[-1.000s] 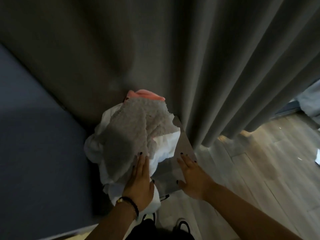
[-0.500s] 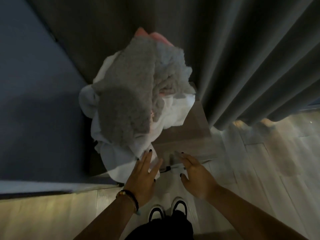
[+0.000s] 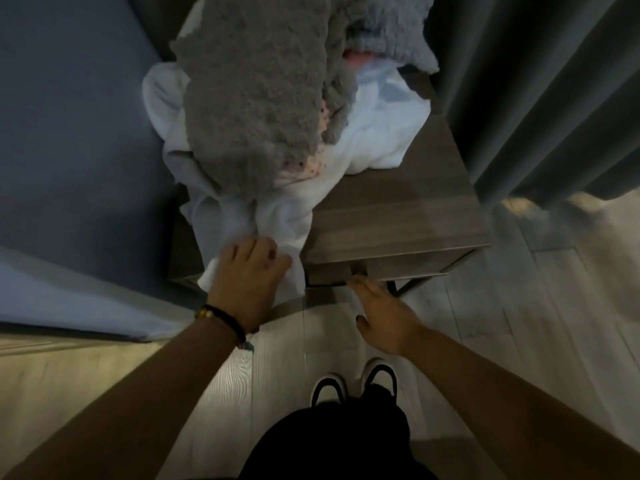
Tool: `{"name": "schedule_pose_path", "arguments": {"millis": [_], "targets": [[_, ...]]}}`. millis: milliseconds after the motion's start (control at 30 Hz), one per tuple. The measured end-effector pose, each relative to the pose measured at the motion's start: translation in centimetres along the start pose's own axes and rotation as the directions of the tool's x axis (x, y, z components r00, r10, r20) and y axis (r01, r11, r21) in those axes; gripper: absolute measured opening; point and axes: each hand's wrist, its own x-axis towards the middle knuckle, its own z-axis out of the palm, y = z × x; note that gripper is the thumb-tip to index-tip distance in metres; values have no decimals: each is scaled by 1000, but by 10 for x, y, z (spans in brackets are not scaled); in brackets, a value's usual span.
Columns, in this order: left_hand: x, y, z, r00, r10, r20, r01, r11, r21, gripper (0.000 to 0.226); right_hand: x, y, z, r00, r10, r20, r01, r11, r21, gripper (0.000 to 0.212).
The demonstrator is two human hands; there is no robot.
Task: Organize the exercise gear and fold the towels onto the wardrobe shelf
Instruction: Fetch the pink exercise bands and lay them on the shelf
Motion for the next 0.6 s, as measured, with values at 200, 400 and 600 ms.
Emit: {"name": "schedule_pose_path", "arguments": {"millis": [200,400,600], "targets": [[38,-51,-2,904,-422,-63,421,906,-28,40,11,-6,7,997,59,48,-56,997,-58,73],[74,-37,20,924,-235,302,309,923,-228,71,8,-11,13,995,89,35,-86,993,-85,78],[28,-2,10,965,-186,184,198,979,-50,116,3,-16,21,993,112,37,-109,990,-87,81]]}}
